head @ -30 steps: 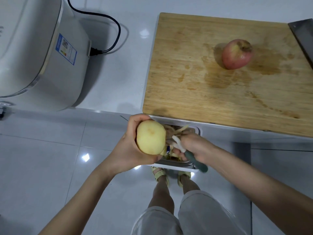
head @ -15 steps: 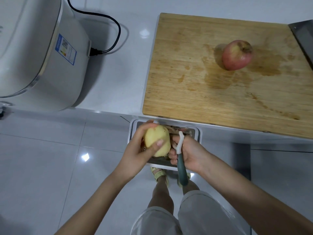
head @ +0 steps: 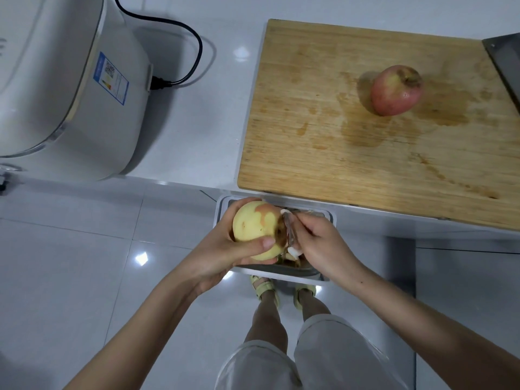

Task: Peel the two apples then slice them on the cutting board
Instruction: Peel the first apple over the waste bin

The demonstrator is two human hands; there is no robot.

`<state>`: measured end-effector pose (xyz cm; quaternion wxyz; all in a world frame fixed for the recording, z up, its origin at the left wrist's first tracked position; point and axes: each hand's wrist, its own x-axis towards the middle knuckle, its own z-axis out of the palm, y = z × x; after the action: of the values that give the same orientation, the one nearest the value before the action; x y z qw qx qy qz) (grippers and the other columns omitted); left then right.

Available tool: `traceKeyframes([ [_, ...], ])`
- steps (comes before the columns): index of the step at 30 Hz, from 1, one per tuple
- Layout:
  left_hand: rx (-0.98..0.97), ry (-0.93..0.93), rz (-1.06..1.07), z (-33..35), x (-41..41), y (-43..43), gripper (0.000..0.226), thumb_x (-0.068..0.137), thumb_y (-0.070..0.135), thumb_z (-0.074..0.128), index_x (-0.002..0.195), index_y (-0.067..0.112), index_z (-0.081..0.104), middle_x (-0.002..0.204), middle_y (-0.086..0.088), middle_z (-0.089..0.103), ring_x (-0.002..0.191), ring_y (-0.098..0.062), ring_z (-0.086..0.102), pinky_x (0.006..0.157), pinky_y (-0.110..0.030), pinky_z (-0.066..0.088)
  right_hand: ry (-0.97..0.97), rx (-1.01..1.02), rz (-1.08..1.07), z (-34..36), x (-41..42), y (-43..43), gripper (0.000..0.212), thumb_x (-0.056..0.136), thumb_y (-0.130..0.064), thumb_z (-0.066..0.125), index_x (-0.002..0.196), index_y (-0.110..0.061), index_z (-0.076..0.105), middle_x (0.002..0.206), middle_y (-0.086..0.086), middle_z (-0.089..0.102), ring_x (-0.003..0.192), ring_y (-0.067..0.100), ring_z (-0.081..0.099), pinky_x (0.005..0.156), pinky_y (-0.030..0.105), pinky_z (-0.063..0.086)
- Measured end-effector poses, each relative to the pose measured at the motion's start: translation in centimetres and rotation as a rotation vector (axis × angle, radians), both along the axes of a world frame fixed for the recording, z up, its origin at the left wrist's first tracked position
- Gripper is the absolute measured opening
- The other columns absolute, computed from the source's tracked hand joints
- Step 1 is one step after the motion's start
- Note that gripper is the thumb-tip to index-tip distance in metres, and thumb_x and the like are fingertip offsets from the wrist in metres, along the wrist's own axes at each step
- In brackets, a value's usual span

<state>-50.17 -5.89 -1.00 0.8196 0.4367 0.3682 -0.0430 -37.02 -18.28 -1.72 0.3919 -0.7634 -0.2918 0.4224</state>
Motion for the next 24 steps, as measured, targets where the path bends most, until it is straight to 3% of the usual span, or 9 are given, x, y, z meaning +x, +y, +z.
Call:
traceKeyframes([
  [4,0.222,0.082,-0.118,0.1,0.1,-0.3,0.079,0.045,0.027,0.085,0.116,0.035,0.053,0.113,-0.003,0.06,0.101,-0.02,0.063,0.072,-0.033,0.056,-0.73,0.183,0.216,0.7,1.8,0.7,0.031,0.095,-0.034,0.033,0.102,-0.017,0.059,0.056,-0.01,0.055,0.051,0.015,0.056,0.051,0.026,0.039],
  [6,0.258,0.117,-0.173,-0.1,0.1,-0.4,0.082,0.042,0.03,0.084,0.116,0.037,0.051,0.111,-0.004,0.061,0.1,-0.022,0.063,0.073,-0.035,0.057,-0.919,0.346,0.382,1.4,2.5,1.5,0.025,0.093,-0.029,0.039,0.095,-0.012,0.058,0.053,-0.003,0.056,0.049,0.022,0.055,0.052,0.026,0.04],
  [8,0.276,0.113,-0.24,0.1,0.4,-0.4,0.078,0.045,0.026,0.082,0.117,0.032,0.051,0.106,-0.006,0.064,0.095,-0.023,0.065,0.071,-0.036,0.057,-1.074,0.469,0.568,1.8,2.8,2.2,0.019,0.09,-0.025,0.049,0.078,-0.013,0.059,0.049,-0.002,0.051,0.049,0.021,0.05,0.056,0.025,0.032],
  [10,0.32,0.041,-0.32,0.6,0.8,-0.3,0.059,0.054,0.015,0.08,0.108,0.022,0.056,0.093,-0.007,0.067,0.083,-0.019,0.066,0.071,-0.035,0.055,-1.177,0.522,0.69,1.9,2.7,2.8,0.015,0.085,-0.021,0.06,0.071,-0.018,0.057,0.051,-0.004,0.052,0.051,0.019,0.047,0.057,0.026,0.028],
  [12,0.364,0.011,-0.355,1.0,1.0,-0.2,0.046,0.06,0.003,0.076,0.099,0.018,0.058,0.083,-0.008,0.066,0.076,-0.017,0.064,0.068,-0.034,0.053,-1.174,0.543,0.723,1.9,2.5,3.2,0.015,0.084,-0.021,0.063,0.07,-0.02,0.058,0.051,-0.005,0.052,0.051,0.019,0.046,0.058,0.027,0.025],
  [15,0.388,0.068,-0.325,1.0,0.5,0.0,0.061,0.057,0.008,0.08,0.11,0.026,0.055,0.094,-0.002,0.068,0.085,-0.016,0.066,0.075,-0.034,0.055,-1.033,0.522,0.652,1.9,3.2,3.4,0.029,0.092,-0.028,0.048,0.071,-0.016,0.063,0.05,-0.004,0.053,0.05,0.019,0.046,0.059,0.025,0.022],
  [18,0.424,0.094,-0.292,1.0,-0.1,0.1,0.072,0.052,0.015,0.082,0.113,0.036,0.051,0.101,0.006,0.064,0.089,-0.008,0.064,0.074,-0.026,0.056,-0.892,0.451,0.603,1.5,4.0,3.0,0.034,0.094,-0.03,0.042,0.078,-0.013,0.067,0.05,-0.002,0.053,0.048,0.02,0.049,0.059,0.023,0.027],
  [24,0.505,0.066,-0.258,0.8,-1.0,-0.6,0.074,0.05,0.013,0.082,0.11,0.038,0.048,0.098,0.019,0.057,0.089,0.001,0.059,0.068,-0.018,0.05,-0.694,0.323,0.467,-1.3,3.6,1.9,0.025,0.092,-0.026,0.046,0.083,-0.015,0.066,0.051,-0.002,0.056,0.049,0.02,0.056,0.055,0.025,0.042],
])
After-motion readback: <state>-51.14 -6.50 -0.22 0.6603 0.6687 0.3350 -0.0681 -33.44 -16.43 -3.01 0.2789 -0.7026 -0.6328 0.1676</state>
